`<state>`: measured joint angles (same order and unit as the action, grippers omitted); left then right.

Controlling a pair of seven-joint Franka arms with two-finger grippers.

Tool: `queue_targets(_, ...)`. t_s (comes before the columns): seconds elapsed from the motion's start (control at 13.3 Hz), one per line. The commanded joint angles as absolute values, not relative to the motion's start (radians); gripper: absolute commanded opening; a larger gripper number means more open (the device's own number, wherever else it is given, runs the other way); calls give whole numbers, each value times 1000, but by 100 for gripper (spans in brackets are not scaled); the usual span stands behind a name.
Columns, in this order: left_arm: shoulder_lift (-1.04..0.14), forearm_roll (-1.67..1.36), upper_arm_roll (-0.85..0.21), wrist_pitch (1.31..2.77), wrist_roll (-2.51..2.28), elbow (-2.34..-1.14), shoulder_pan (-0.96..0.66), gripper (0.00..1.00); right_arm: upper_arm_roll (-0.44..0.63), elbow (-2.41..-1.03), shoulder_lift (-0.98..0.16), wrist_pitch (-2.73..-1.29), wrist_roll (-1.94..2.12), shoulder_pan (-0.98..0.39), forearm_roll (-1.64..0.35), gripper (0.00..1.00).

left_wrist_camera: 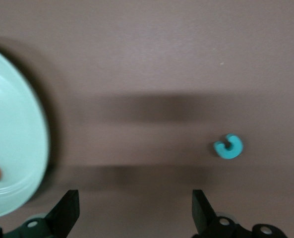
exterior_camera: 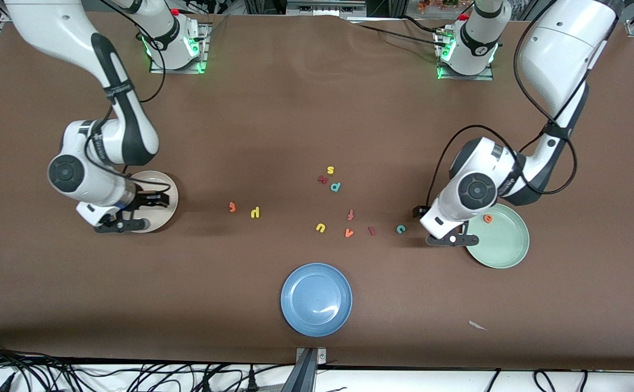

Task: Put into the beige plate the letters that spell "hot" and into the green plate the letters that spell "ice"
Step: 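Release the ring onto the white plate while the left gripper reaches the c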

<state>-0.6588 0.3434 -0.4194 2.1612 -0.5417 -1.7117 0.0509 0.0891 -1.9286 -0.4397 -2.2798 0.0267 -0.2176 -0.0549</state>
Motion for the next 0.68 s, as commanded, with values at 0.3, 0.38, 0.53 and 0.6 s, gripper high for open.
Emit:
queue_targets(0.3, -710, 325, -413, 2261, -644, -1709, 6, 100, -46, -1911, -497, -2383, -43, -256, -71, 86)
queue_targets(0.38, -724, 328, -413, 2263, -675, -1707, -1, 100, -46, -1911, -511, -2397, -60, -279, -71, 86)
queue_targets(0.53, -747, 325, -411, 2276, -742, -1668, -35, 100, -46, -1911, -535, -2450, -97, -308, -69, 86)
queue_targets(0.6, -759, 324, -411, 2276, -753, -1652, -38, 100, -46, -1911, -541, -2457, -101, -313, -71, 85)
